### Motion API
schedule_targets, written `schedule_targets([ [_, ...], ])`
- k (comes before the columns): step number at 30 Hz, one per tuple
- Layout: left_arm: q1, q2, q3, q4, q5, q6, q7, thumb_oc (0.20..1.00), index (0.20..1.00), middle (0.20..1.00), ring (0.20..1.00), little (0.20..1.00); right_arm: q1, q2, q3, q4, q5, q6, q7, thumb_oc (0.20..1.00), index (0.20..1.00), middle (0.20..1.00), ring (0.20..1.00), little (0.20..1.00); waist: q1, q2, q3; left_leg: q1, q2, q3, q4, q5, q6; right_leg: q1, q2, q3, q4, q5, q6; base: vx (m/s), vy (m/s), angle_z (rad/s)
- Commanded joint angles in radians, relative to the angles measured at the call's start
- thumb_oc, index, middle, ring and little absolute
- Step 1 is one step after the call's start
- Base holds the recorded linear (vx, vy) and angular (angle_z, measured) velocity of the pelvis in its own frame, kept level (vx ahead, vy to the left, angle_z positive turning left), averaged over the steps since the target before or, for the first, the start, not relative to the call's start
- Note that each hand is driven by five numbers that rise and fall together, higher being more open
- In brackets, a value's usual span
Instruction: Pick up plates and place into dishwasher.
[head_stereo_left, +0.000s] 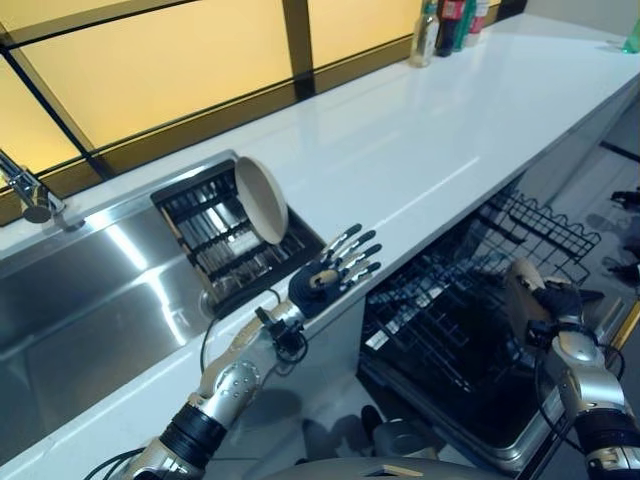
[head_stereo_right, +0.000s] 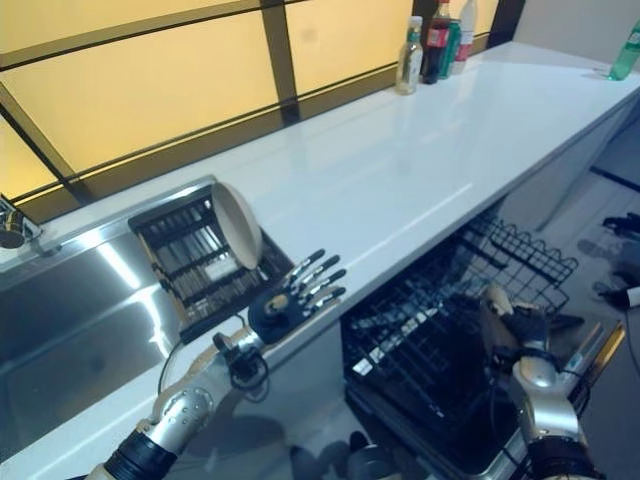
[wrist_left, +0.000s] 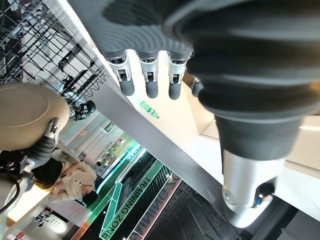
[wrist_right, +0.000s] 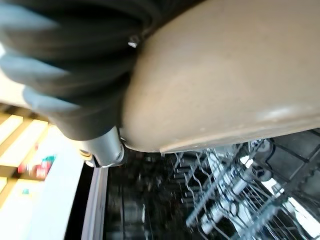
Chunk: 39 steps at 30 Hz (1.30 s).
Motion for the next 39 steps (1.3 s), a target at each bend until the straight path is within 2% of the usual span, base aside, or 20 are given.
schedule_targets([
  [1, 0.039, 0.044, -0.024, -0.069, -0.020, 0.002, -0.050, 1.000, 1.000, 1.000, 1.000, 1.000, -0.055, -0.074, 0.014, 0.092, -0.053, -0.008, 0.050, 0.200, 0.200, 0.200, 0.200, 0.200, 0.025, -0.051, -0.042, -0.105, 0.020, -0.003, 0.224, -0.164, 0.086, -0.131, -0.094, -0.002, 0.106, 0.104, 0.111, 0.07, -0.058, 0.09],
  [5, 0.051, 0.055, -0.021, -0.078, -0.023, 0.027, -0.071, 1.000, 1.000, 1.000, 1.000, 1.000, -0.090, -0.101, 0.037, 0.152, -0.045, -0.015, 0.063, 0.200, 0.200, 0.200, 0.200, 0.200, 0.042, -0.054, -0.037, -0.103, 0.022, -0.016, 0.232, -0.168, 0.085, -0.127, -0.101, -0.009, 0.110, 0.112, 0.110, 0.06, -0.065, 0.10],
  [8, 0.059, 0.060, -0.023, -0.082, -0.021, 0.040, -0.081, 1.000, 1.000, 1.000, 1.000, 1.000, -0.103, -0.088, 0.045, 0.145, -0.008, -0.060, 0.085, 0.200, 0.200, 0.200, 0.200, 0.200, 0.051, -0.054, -0.030, -0.105, 0.025, -0.022, 0.237, -0.168, 0.083, -0.122, -0.104, -0.014, 0.106, 0.112, 0.108, 0.03, -0.048, 0.03],
  [14, 0.087, 0.067, -0.001, -0.069, -0.008, 0.054, -0.125, 1.000, 1.000, 1.000, 1.000, 1.000, -0.070, -0.062, 0.044, 0.015, -0.025, -0.150, 0.135, 0.200, 0.200, 0.200, 0.200, 0.200, 0.050, -0.056, -0.026, -0.105, 0.033, -0.020, 0.242, -0.165, 0.082, -0.124, -0.102, -0.018, 0.118, 0.111, 0.113, 0.02, -0.020, 0.02],
  [19, 0.092, 0.064, 0.020, -0.056, -0.004, 0.060, -0.145, 1.000, 1.000, 1.000, 1.000, 1.000, -0.029, -0.059, 0.016, -0.087, -0.025, -0.178, 0.175, 0.200, 0.200, 0.200, 0.200, 0.200, 0.042, -0.061, -0.023, -0.093, 0.033, -0.027, 0.235, -0.168, 0.084, -0.125, -0.096, -0.017, 0.131, 0.111, 0.116, 0.01, -0.003, 0.02],
  [24, 0.101, 0.063, 0.033, -0.062, -0.004, 0.069, -0.139, 1.000, 1.000, 1.000, 1.000, 1.000, 0.005, -0.071, -0.011, -0.149, 0.026, -0.137, 0.239, 0.200, 0.200, 0.200, 0.200, 0.200, 0.031, -0.066, -0.025, -0.080, 0.032, -0.027, 0.224, -0.169, 0.084, -0.128, -0.091, -0.013, 0.137, 0.113, 0.120, 0.02, -0.001, 0.03],
  [27, 0.107, 0.059, 0.049, -0.045, -0.001, 0.075, -0.149, 1.000, 1.000, 1.000, 1.000, 1.000, 0.030, -0.069, -0.034, -0.195, 0.120, -0.091, 0.368, 0.200, 0.200, 0.200, 0.200, 0.200, 0.022, -0.071, -0.023, -0.077, 0.031, -0.025, 0.224, -0.171, 0.084, -0.135, -0.088, -0.013, 0.145, 0.117, 0.123, 0.00, 0.000, 0.00],
  [30, 0.106, 0.054, 0.058, -0.021, 0.003, 0.084, -0.162, 1.000, 1.000, 1.000, 1.000, 1.000, 0.051, -0.071, -0.023, -0.191, 0.115, -0.060, 0.456, 0.200, 0.200, 0.200, 0.200, 0.200, 0.019, -0.080, -0.028, -0.074, 0.031, -0.020, 0.225, -0.172, 0.082, -0.143, -0.089, -0.017, 0.150, 0.124, 0.129, 0.01, -0.009, 0.00],
  [34, 0.112, 0.057, 0.056, -0.025, 0.011, 0.094, -0.162, 1.000, 1.000, 1.000, 1.000, 1.000, 0.060, -0.082, 0.019, -0.114, 0.142, -0.044, 0.484, 0.200, 0.200, 0.200, 0.200, 0.200, 0.025, -0.086, -0.030, -0.067, 0.030, -0.023, 0.227, -0.175, 0.083, -0.150, -0.088, -0.017, 0.155, 0.132, 0.128, 0.05, -0.034, 0.00],
  [39, 0.108, 0.058, 0.045, -0.024, 0.015, 0.100, -0.162, 1.000, 1.000, 1.000, 1.000, 1.000, 0.051, -0.023, 0.074, -0.006, 0.140, -0.053, 0.463, 0.200, 0.200, 0.200, 0.200, 0.200, 0.040, -0.087, -0.016, -0.067, 0.032, -0.033, 0.243, -0.178, 0.084, -0.146, -0.093, -0.028, 0.162, 0.134, 0.128, 0.05, -0.043, 0.02],
])
